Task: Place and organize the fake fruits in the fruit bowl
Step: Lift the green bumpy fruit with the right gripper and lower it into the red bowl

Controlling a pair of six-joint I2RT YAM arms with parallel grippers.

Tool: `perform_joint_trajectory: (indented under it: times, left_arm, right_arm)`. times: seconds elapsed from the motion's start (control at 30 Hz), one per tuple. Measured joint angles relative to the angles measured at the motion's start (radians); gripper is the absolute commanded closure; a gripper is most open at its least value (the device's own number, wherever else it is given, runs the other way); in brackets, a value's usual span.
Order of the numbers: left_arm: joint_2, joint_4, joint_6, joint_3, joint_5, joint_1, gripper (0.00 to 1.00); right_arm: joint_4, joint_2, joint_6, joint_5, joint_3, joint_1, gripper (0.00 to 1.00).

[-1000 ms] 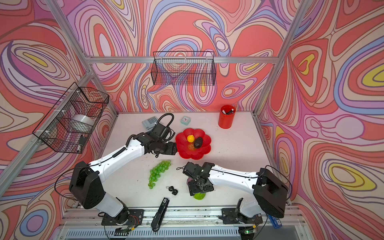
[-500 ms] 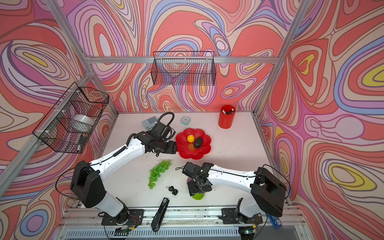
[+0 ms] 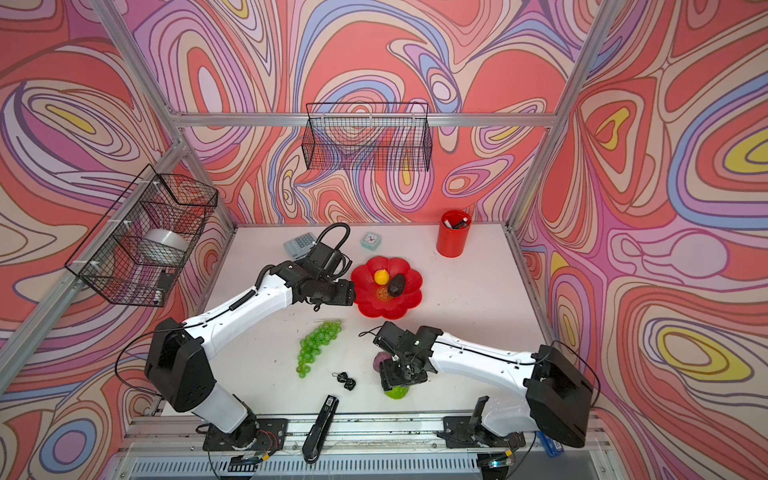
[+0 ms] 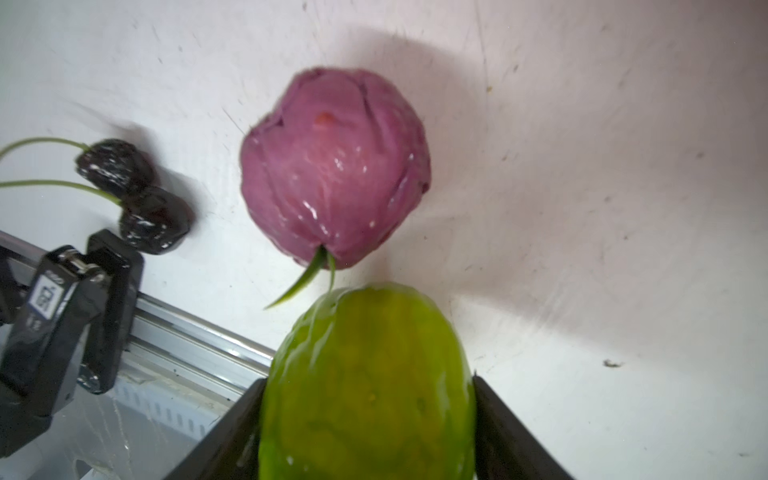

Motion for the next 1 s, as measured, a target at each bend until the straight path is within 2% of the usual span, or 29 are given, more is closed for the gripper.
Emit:
perform_joint_trajectory:
  times: [0.17, 0.33, 0.5, 0.6, 0.77, 1.0]
  left_arm:
    - [-0.05, -0.002, -0.004, -0.019, -0.025, 0.0, 0.22]
    - [-0.111, -0.016, -0.008, -0.045, -0.053, 0.0, 0.22]
    - [-0.188, -0.023, -0.021, -0.1, -0.074, 0.0, 0.22]
    - [-0.227, -0.038, -0.023, -0.126, -0.081, 0.0, 0.22]
    - [-0.268, -0.071, -0.022, -0.137, -0.113, 0.0, 0.22]
    - [-0.289, -0.079, -0.022, -0.145, -0.141, 0.0, 0.22]
  right_arm:
    - [-0.044, -0.021, -0.038, -0.014, 0.12, -0.077, 0.52]
    - [-0.025, -0.036, -0.091, -0.062, 0.241, -0.259, 0.52]
    - [0.105, 0.019, -0.108, -0.127, 0.318, -0.434, 0.52]
    - [0.204, 0.079, -0.101, -0.16, 0.32, -0.493, 0.52]
    - [0.309, 0.167, -0.096, -0.179, 0.313, -0.544, 0.51]
    - [0.4, 0.212, -0.08, -0.185, 0.268, -0.552, 0.51]
